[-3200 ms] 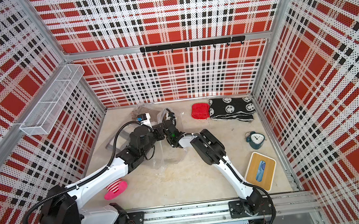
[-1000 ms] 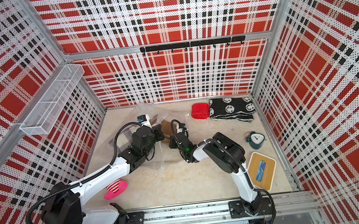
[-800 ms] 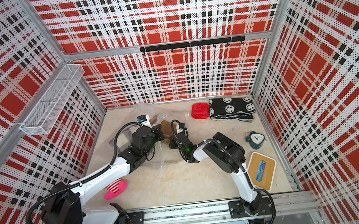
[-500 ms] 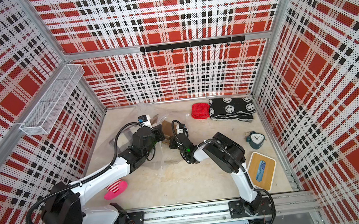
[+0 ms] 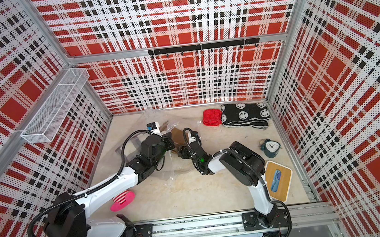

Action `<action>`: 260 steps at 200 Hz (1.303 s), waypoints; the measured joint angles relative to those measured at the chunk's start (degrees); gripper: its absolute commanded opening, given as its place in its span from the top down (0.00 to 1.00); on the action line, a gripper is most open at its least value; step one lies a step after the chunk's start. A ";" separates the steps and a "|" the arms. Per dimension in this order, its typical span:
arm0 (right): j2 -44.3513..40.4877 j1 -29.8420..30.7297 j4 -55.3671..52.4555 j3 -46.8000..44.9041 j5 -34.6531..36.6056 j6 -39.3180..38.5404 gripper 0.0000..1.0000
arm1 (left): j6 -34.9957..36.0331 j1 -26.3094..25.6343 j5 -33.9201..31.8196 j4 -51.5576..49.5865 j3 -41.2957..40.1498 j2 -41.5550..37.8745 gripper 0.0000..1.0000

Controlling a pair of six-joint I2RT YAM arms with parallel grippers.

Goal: Take the scarf out of the vacuum bag
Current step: Take out the scarf from the vacuum bag.

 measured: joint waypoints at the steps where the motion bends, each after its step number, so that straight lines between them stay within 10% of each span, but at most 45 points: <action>1: 0.00 0.00 0.00 0.00 0.02 0.00 0.21 | 0.02 0.00 -0.02 0.00 0.00 0.00 1.00; 118: 0.59 -0.66 -6.10 4.17 4.94 0.04 0.21 | 0.68 -0.74 -0.55 -0.02 -0.20 0.00 1.00; 162: 1.84 -1.03 -6.84 4.94 4.85 -0.66 0.89 | 0.94 -1.29 -1.03 -0.22 -0.20 -0.02 1.00; 260: -6.01 -1.29 -6.80 -3.74 5.25 -3.39 0.92 | 1.16 -1.38 -1.60 -0.24 -0.20 0.00 1.00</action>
